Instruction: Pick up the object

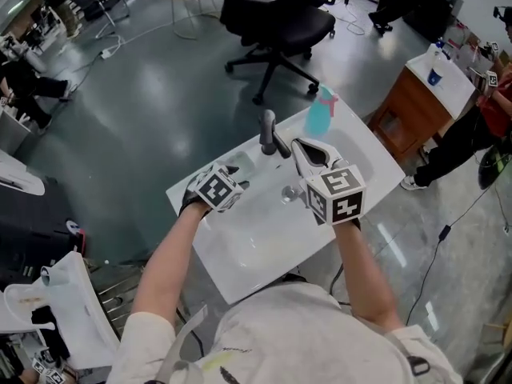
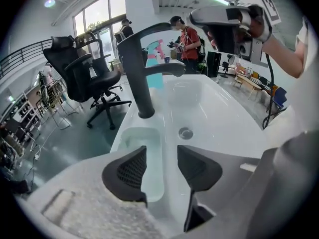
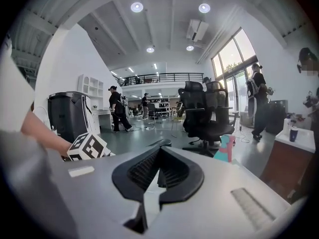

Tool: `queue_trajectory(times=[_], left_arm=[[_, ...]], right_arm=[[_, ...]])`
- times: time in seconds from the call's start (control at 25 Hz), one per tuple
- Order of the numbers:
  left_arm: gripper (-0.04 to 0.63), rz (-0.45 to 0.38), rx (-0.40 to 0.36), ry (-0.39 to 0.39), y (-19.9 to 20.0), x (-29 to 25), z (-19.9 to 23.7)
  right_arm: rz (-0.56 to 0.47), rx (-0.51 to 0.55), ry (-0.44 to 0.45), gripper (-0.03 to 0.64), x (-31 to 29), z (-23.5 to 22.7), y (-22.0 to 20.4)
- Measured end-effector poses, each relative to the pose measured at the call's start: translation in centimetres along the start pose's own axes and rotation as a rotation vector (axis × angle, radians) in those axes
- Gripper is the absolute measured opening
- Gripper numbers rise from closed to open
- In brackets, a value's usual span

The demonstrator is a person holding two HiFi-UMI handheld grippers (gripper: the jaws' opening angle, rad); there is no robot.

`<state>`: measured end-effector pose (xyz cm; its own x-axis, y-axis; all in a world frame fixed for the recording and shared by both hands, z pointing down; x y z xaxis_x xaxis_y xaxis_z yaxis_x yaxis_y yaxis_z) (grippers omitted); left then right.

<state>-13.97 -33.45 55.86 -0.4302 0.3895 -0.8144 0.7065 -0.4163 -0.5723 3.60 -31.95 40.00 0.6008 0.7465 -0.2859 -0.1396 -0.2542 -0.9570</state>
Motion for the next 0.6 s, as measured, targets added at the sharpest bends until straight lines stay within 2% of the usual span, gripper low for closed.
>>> queue_trajectory(times=[0.16,0.28,0.48,0.6], left_arm=[[0.198,0.039,-0.028,-0.014,-0.7,-0.9,0.1],[0.153,0.045,-0.042,-0.019,-1.2,-1.4,0.3],[0.147,0.062,-0.071,-0.04,-1.3,-1.9,0.0],[0.082,0.064,-0.084,-0.025,-1.2,-1.8,-0.1]], right_arm=[[0.009,-0.014,-0.031,0.003,0.5,0.0,-0.6],[0.016,-0.023,-0.049,0.003,0.7,0.1,-1.1],[0.023,-0.036,-0.076,0.003,1.1,0.1,-1.7],[0.026,-0.04,-0.086,0.003,1.3,0.3,-1.9]])
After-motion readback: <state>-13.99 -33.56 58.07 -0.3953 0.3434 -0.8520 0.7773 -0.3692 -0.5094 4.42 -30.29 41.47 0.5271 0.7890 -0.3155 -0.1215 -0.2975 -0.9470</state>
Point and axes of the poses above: the fingertips, and each gripper's own axes: x backward along the fingers, z to its left, y out of its top, the point moved 6 cm from there along x, backward along the fingers, and after that the axes turned 4 degrees about y, right-handed, at the moved point
